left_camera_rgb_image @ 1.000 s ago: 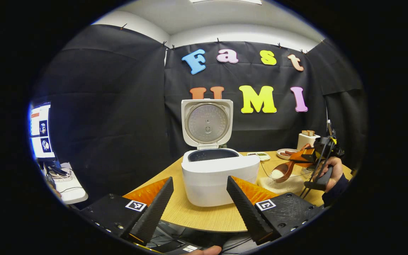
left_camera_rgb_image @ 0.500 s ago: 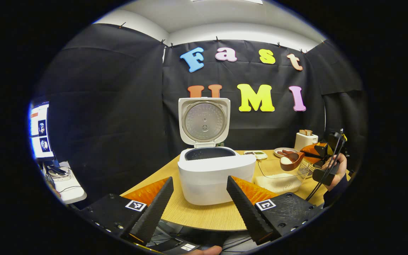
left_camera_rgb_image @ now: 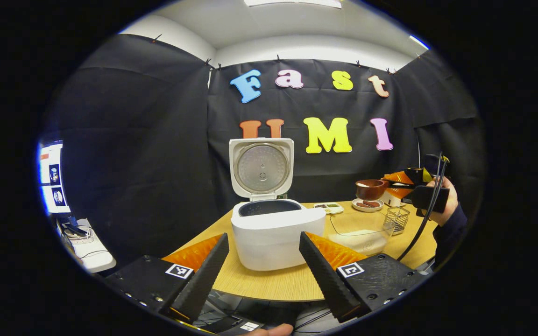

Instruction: Close the left gripper, press the button to open the rice cooker; take a wooden spoon from the chopstick holder with the right hand, scoop a spoonful of rice and pour it into the rice cooker, then put the wooden spoon back into the chopstick holder.

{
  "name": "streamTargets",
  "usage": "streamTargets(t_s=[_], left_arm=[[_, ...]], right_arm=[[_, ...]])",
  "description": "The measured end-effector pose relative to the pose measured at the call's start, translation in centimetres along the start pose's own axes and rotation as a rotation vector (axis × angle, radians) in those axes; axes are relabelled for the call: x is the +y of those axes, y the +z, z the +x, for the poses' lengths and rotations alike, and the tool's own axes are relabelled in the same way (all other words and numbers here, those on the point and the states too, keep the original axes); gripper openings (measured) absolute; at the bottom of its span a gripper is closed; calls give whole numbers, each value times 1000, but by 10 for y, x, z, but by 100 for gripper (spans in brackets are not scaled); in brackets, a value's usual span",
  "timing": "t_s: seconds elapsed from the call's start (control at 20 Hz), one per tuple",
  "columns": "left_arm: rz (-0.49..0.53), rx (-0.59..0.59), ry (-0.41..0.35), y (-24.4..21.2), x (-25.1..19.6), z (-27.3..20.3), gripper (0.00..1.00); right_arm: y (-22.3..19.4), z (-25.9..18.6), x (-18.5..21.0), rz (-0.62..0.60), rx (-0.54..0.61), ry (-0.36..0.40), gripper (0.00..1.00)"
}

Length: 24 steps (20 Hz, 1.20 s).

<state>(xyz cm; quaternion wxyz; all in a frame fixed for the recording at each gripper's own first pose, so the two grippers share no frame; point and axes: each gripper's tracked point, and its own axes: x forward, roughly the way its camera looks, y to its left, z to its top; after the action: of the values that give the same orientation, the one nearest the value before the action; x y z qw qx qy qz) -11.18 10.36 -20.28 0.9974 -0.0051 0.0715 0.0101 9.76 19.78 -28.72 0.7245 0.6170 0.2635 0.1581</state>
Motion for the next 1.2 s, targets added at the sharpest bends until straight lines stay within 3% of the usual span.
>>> streamTargets(t_s=[0.2,0.45,0.8,1.2], left_arm=[[4,-11,-1,4,5,-6,97],[3,-13,-5,6,13,-10,96],[-12,23,31,-11,39,-1,96],[-29,43,86,-17,62,5,96]], right_arm=[[-36,34,18,-2,68,6,12],[-92,86,33,-160,154,-28,14],[-155,155,34,-522,236,-114,14],[-173,200,-1,-920,262,-211,15]])
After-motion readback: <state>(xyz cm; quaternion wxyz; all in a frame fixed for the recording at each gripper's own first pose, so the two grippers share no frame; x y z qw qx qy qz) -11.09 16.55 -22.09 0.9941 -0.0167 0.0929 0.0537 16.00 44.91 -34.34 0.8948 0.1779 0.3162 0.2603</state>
